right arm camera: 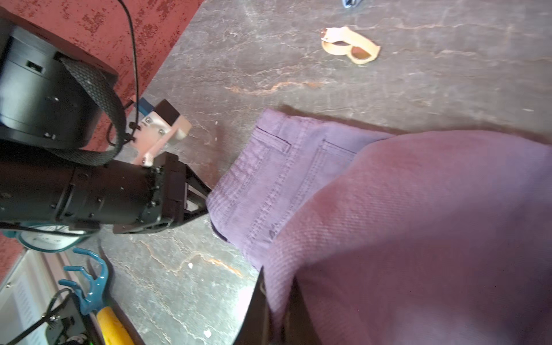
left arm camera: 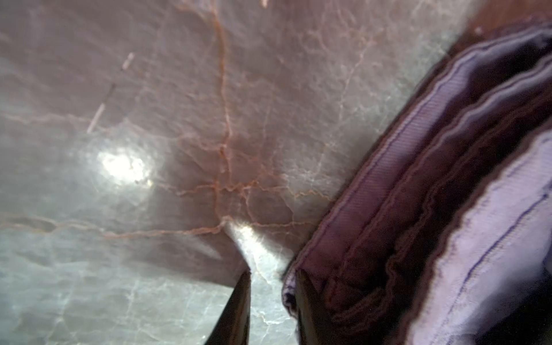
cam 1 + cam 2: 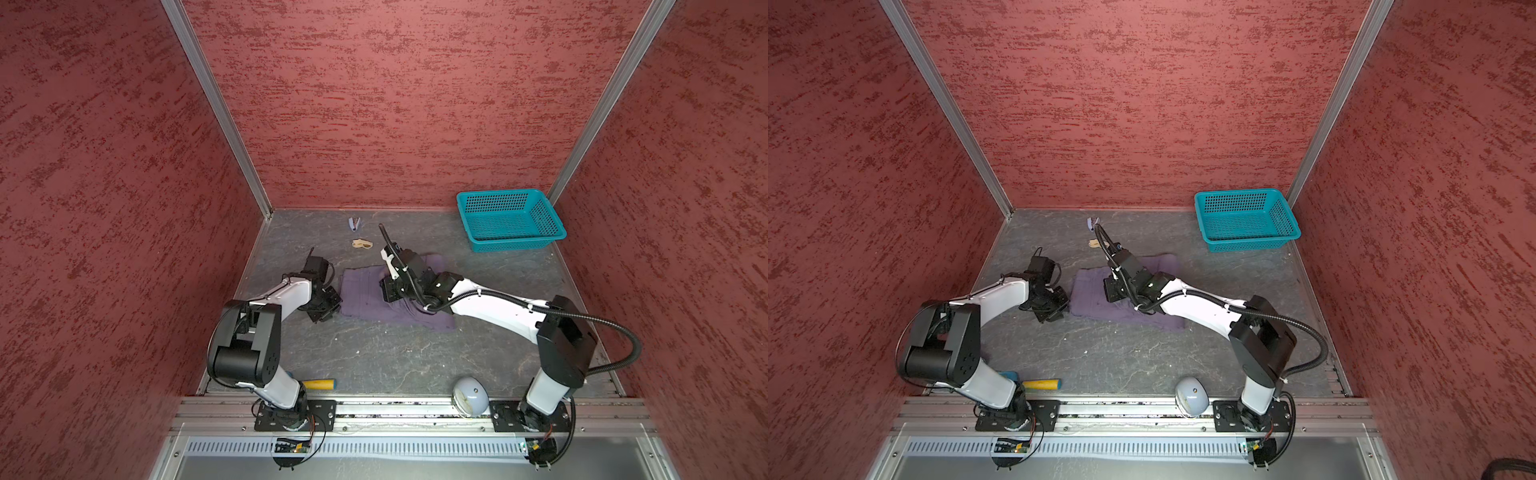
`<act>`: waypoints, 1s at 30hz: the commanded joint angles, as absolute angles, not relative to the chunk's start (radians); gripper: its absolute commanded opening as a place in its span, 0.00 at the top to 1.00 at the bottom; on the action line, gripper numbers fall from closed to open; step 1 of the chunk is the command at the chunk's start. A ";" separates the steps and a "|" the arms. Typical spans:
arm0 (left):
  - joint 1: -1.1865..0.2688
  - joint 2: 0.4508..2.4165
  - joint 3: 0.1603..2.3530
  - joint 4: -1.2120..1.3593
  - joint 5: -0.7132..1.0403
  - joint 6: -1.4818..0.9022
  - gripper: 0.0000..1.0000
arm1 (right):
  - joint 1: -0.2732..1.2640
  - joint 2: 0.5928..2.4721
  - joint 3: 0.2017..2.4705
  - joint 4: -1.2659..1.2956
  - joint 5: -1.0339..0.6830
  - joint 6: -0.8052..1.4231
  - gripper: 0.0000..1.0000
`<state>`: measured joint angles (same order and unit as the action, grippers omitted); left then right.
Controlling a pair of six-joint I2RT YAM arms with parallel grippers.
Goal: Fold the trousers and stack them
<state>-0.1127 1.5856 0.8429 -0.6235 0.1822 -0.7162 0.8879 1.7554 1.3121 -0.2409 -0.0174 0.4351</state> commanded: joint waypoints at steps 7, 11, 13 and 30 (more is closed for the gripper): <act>-0.141 1.659 0.821 -0.593 0.192 -0.730 0.72 | 0.901 1.748 1.403 -0.107 0.081 0.504 1.00; -0.141 1.672 0.822 -0.589 0.193 -0.726 0.72 | 0.935 1.817 1.445 -0.122 0.033 0.498 0.98; -0.142 1.676 0.821 -0.587 0.192 -0.726 0.72 | 0.958 1.853 1.454 -0.113 -0.002 0.492 0.92; -0.095 1.432 0.923 -0.802 0.063 -0.752 0.52 | 0.954 1.710 1.257 -0.108 -0.006 0.321 0.54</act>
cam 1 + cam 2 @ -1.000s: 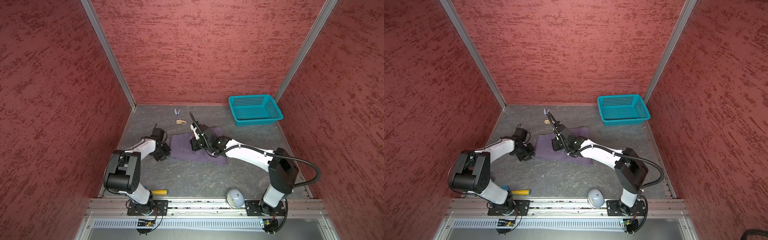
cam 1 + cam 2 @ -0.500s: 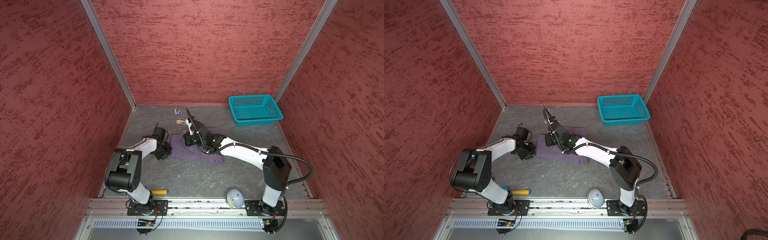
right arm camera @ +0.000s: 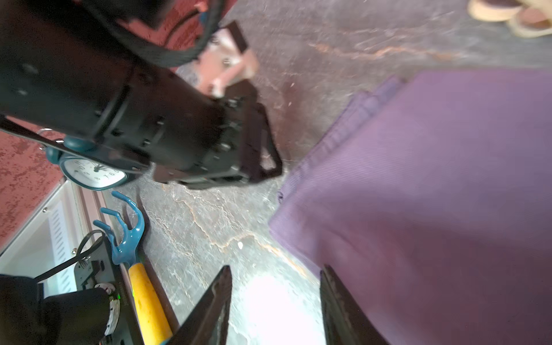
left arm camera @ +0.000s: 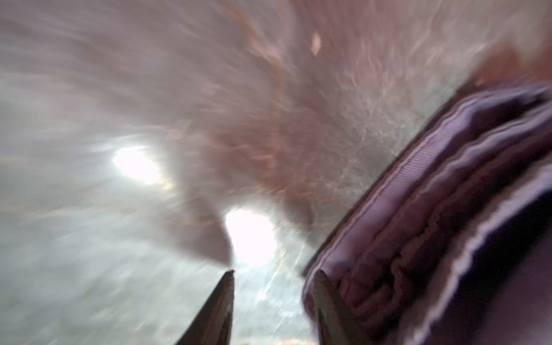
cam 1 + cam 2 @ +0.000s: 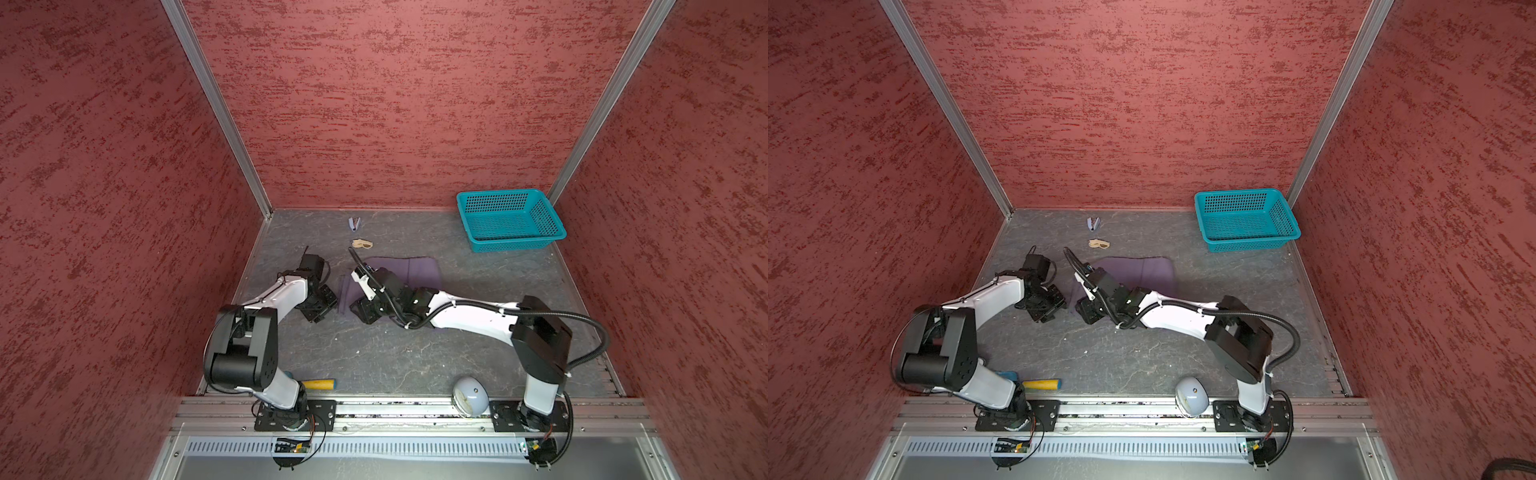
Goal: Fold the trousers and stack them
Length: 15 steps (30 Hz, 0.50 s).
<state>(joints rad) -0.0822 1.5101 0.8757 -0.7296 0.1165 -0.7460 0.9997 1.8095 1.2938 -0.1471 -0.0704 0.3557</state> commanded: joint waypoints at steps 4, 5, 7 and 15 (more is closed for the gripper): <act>-0.132 1.374 0.970 -0.759 0.065 -0.751 0.43 | 0.849 1.592 1.118 -0.082 -0.009 0.372 0.77; -0.140 1.381 0.975 -0.734 0.083 -0.748 0.42 | 0.822 1.573 1.087 -0.084 -0.015 0.388 0.84; -0.159 1.417 0.996 -0.691 0.116 -0.738 0.36 | 0.756 1.537 1.023 -0.086 -0.057 0.441 0.94; -0.241 1.625 1.086 -0.590 0.140 -0.730 0.31 | 0.633 1.498 0.816 -0.049 -0.172 0.593 0.98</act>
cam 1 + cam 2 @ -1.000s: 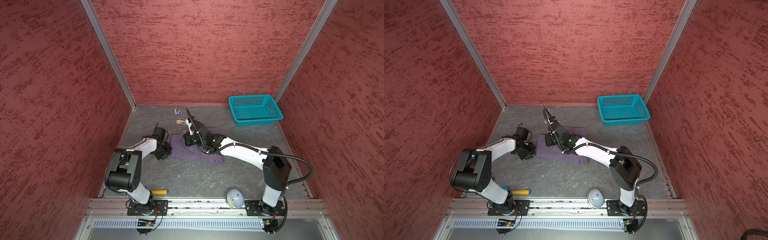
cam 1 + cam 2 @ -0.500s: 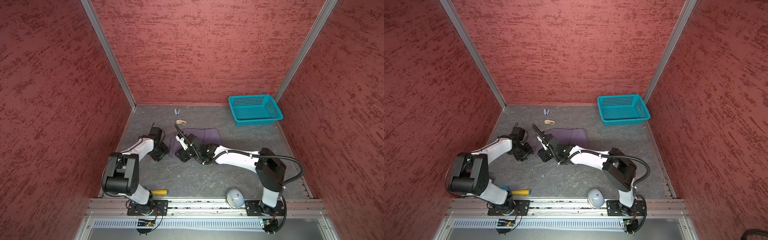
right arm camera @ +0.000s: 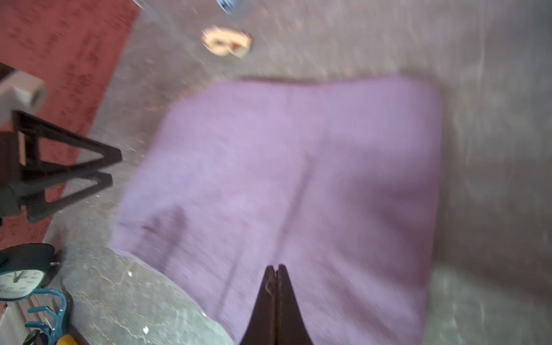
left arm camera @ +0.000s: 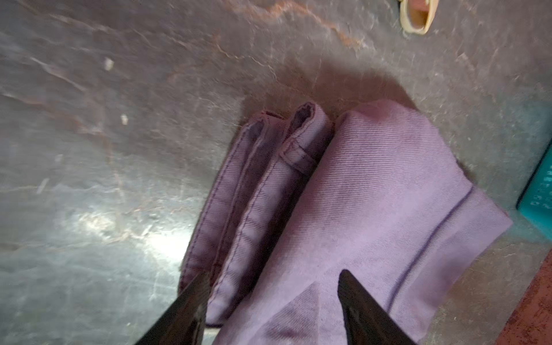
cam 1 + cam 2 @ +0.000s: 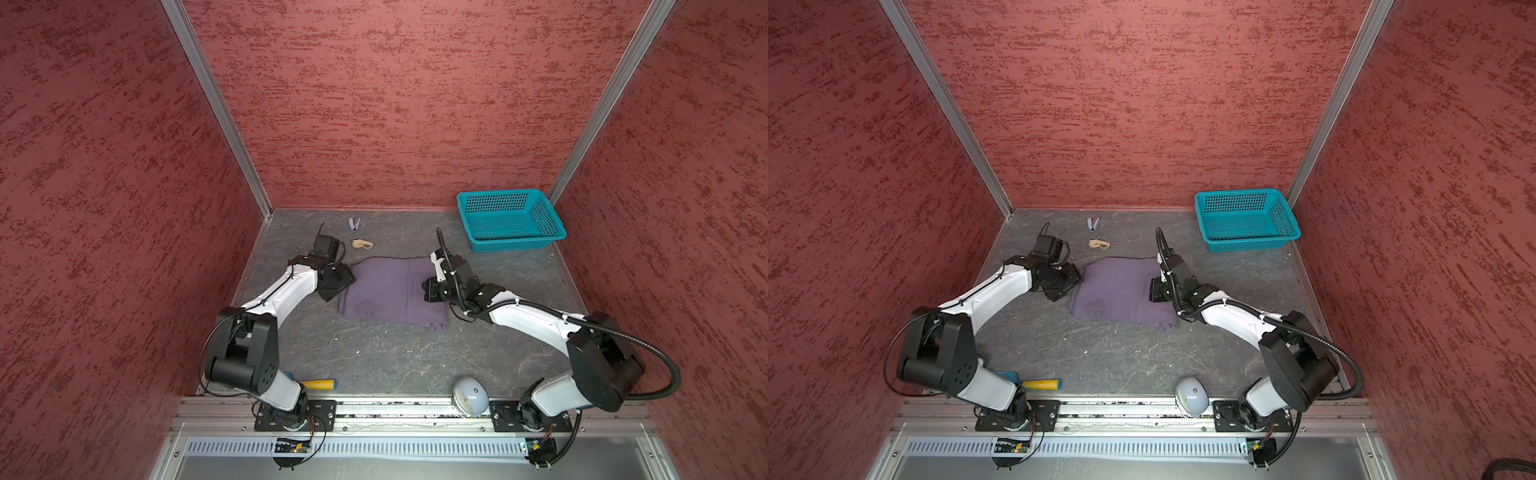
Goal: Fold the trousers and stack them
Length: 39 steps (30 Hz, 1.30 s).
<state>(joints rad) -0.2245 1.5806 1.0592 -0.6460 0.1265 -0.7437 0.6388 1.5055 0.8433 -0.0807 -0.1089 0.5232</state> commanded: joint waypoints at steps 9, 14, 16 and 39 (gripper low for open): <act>-0.255 1.775 1.179 -0.570 0.110 -0.714 0.55 | 0.577 1.558 0.680 -0.026 -0.169 0.734 1.00; -0.255 1.806 1.230 -0.577 0.086 -0.674 0.97 | 0.549 1.552 0.628 -0.034 -0.157 0.751 1.00; -0.258 1.778 1.245 -0.587 0.074 -0.670 1.00 | 0.546 1.552 0.626 -0.045 -0.149 0.746 1.00; -0.209 1.273 1.002 -0.612 -0.105 -0.643 0.22 | 0.535 1.545 0.666 -0.074 -0.177 0.691 1.00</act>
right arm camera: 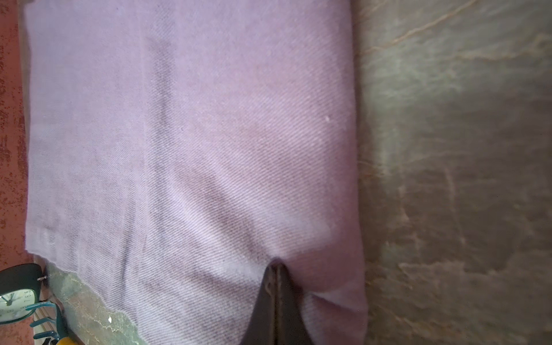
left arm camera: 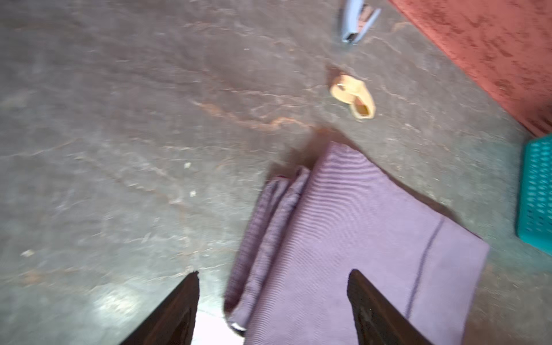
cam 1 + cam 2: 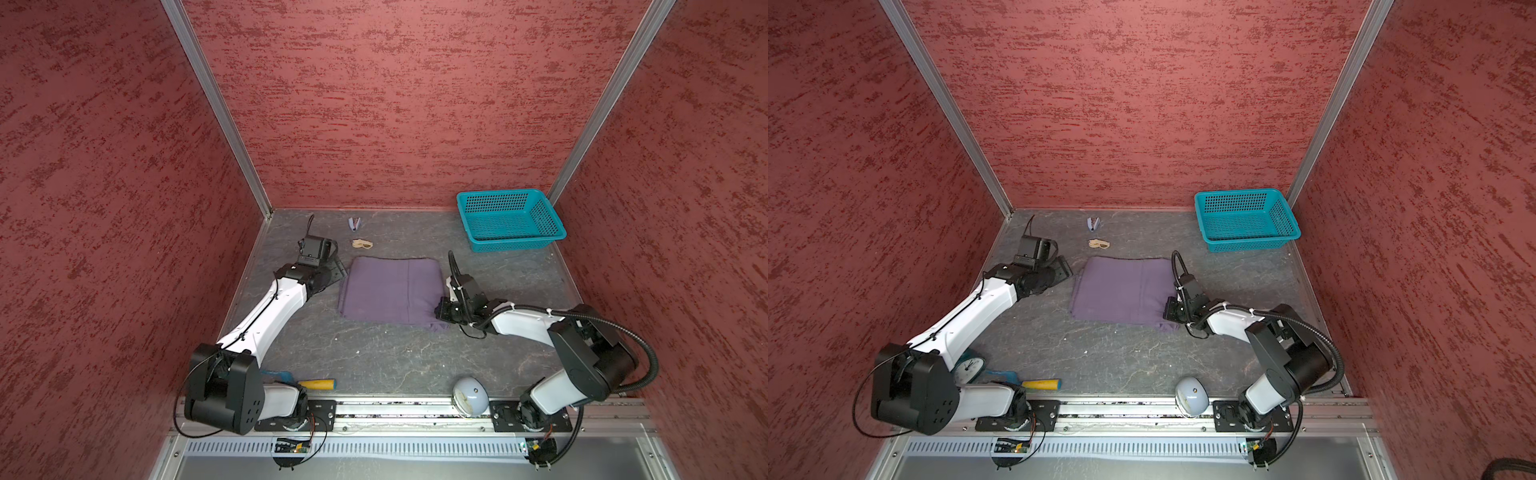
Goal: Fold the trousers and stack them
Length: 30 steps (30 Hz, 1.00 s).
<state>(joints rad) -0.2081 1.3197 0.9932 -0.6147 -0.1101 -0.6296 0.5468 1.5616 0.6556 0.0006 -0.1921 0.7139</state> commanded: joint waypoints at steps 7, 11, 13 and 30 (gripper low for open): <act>-0.319 1.402 1.068 -0.579 -0.009 -0.682 0.67 | 0.535 1.460 0.750 -0.132 -0.170 0.635 1.00; -0.412 1.533 1.127 -0.569 0.012 -0.697 0.76 | 0.534 1.481 0.786 -0.081 -0.259 0.627 0.98; -0.429 1.587 1.127 -0.557 0.038 -0.711 0.77 | 0.537 1.516 0.787 -0.061 -0.291 0.634 0.97; -0.189 1.539 0.784 -0.569 -0.008 -0.811 0.79 | 0.682 1.742 0.796 -0.049 -0.313 0.657 0.92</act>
